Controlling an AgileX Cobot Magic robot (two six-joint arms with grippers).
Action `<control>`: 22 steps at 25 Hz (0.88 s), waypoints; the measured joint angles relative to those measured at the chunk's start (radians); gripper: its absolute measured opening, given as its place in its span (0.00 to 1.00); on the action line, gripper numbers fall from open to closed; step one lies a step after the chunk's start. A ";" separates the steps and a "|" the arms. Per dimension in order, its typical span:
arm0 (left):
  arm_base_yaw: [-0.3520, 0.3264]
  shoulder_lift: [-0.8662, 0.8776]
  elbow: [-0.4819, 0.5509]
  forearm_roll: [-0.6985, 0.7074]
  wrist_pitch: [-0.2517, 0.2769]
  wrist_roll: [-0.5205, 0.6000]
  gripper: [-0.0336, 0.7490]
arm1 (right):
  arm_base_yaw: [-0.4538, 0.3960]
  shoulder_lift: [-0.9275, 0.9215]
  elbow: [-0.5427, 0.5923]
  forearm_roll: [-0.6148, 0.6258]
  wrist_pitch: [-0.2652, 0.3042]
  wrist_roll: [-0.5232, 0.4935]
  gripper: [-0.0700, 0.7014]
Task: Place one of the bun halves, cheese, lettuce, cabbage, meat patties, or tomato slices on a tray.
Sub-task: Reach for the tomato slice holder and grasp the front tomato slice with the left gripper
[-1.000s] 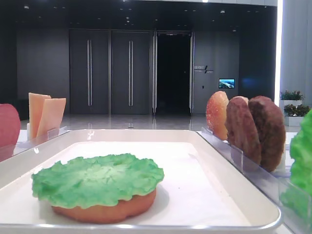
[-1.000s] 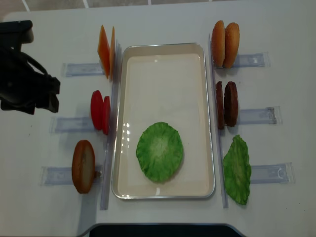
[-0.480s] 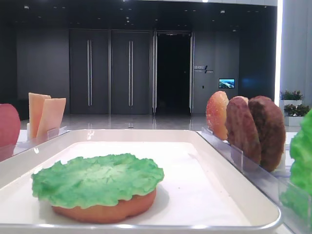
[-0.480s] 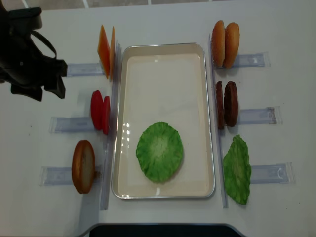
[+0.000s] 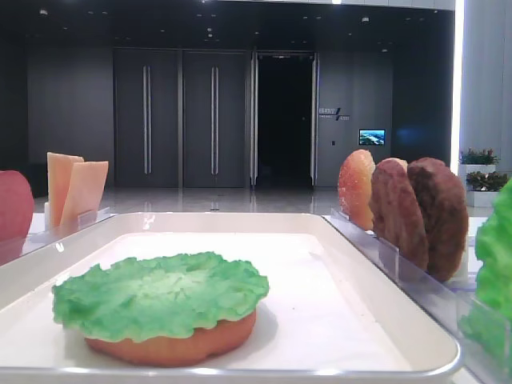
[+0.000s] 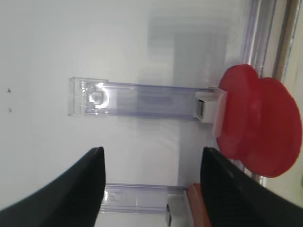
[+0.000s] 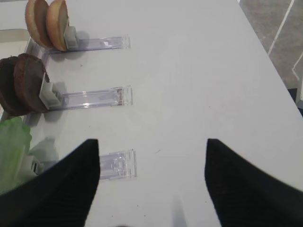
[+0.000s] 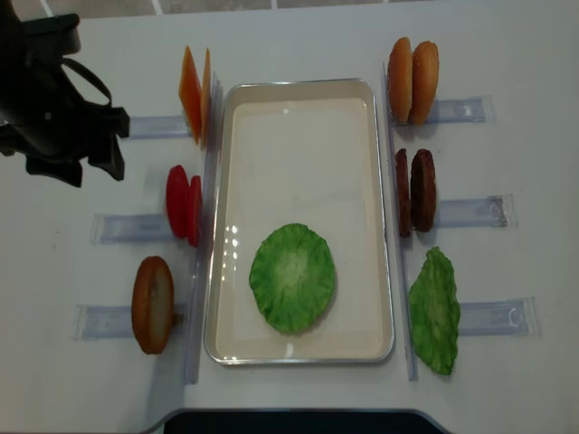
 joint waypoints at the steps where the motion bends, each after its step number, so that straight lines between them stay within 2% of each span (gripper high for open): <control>1: -0.016 0.000 0.000 0.003 0.000 -0.015 0.66 | 0.000 0.000 0.000 0.000 0.000 0.000 0.71; 14: -0.258 0.016 -0.001 0.043 -0.038 -0.213 0.66 | 0.000 0.000 0.000 0.000 0.000 0.000 0.71; 18: -0.316 0.031 -0.003 0.051 -0.049 -0.259 0.66 | 0.000 0.000 0.000 0.000 0.000 0.000 0.71; 22: -0.346 0.049 -0.004 0.073 -0.052 -0.301 0.66 | 0.000 0.000 0.000 0.000 0.000 0.000 0.71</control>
